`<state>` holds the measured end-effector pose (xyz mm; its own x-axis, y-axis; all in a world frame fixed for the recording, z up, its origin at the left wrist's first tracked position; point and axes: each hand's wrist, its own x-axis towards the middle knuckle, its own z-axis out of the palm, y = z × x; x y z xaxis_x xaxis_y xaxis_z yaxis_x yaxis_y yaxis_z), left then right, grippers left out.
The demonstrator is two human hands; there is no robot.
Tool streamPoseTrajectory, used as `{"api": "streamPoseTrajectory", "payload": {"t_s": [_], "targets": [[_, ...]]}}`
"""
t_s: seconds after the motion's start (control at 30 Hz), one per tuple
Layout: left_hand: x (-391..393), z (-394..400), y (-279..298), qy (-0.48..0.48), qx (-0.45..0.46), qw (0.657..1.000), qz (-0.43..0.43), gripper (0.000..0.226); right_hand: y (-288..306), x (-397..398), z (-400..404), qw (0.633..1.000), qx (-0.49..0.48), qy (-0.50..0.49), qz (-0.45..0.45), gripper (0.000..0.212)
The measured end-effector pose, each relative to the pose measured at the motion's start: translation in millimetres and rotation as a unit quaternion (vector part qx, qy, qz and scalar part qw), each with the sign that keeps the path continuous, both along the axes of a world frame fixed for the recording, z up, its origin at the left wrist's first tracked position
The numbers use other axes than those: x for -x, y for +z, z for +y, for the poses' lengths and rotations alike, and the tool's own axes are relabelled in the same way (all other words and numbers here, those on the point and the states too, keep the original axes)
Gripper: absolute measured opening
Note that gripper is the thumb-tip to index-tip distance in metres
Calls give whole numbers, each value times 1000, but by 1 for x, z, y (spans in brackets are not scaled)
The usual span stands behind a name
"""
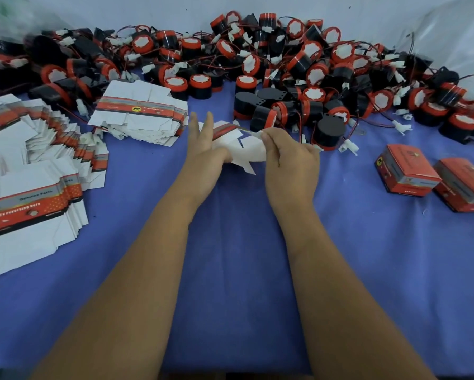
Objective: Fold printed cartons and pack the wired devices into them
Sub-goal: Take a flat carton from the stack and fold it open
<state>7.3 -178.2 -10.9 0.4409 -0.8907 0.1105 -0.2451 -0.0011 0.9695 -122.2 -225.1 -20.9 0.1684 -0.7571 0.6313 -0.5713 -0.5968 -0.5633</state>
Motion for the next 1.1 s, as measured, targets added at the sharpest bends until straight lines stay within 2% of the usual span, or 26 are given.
{"api": "streamPoseTrajectory", "payload": {"t_s": [0.13,0.2,0.27,0.33,0.37,0.43,0.5,0.57,0.63,0.73,0.83,0.9,1.03,1.1], "targets": [[0,1,-3,-10,66,998,22,57,2,-5,5,995,85,51,-8,21],[-3,3,-2,0,110,993,31,46,3,-7,7,992,96,84,-8,22],[-6,4,-2,23,125,992,-20,38,3,-7,8,991,67,111,-24,23],[-7,3,-6,58,127,990,-34,32,4,-9,9,988,-5,139,-61,29],[-7,3,-7,73,130,989,-22,31,4,-10,10,982,-46,156,-91,38],[-6,4,-7,90,154,984,22,29,3,-10,9,964,-116,197,-137,71],[-6,5,-4,95,179,976,75,26,0,-9,7,952,-155,235,-116,100],[-8,4,-4,97,190,969,124,26,-1,-9,4,948,-164,265,-68,111],[-9,3,-6,99,195,962,163,25,-2,-11,3,939,-173,288,-74,115],[-10,3,-6,96,215,950,204,27,-3,-11,2,934,-179,290,-111,109],[-12,2,-3,39,221,946,233,26,0,-11,4,951,-141,258,-98,74],[-10,3,2,-7,220,948,231,28,3,-10,5,961,-102,232,-115,61],[-2,5,4,-59,194,965,167,45,6,-8,3,967,-69,177,-169,64],[1,6,4,-53,171,970,163,58,4,-7,4,969,-77,161,-172,65]]}}
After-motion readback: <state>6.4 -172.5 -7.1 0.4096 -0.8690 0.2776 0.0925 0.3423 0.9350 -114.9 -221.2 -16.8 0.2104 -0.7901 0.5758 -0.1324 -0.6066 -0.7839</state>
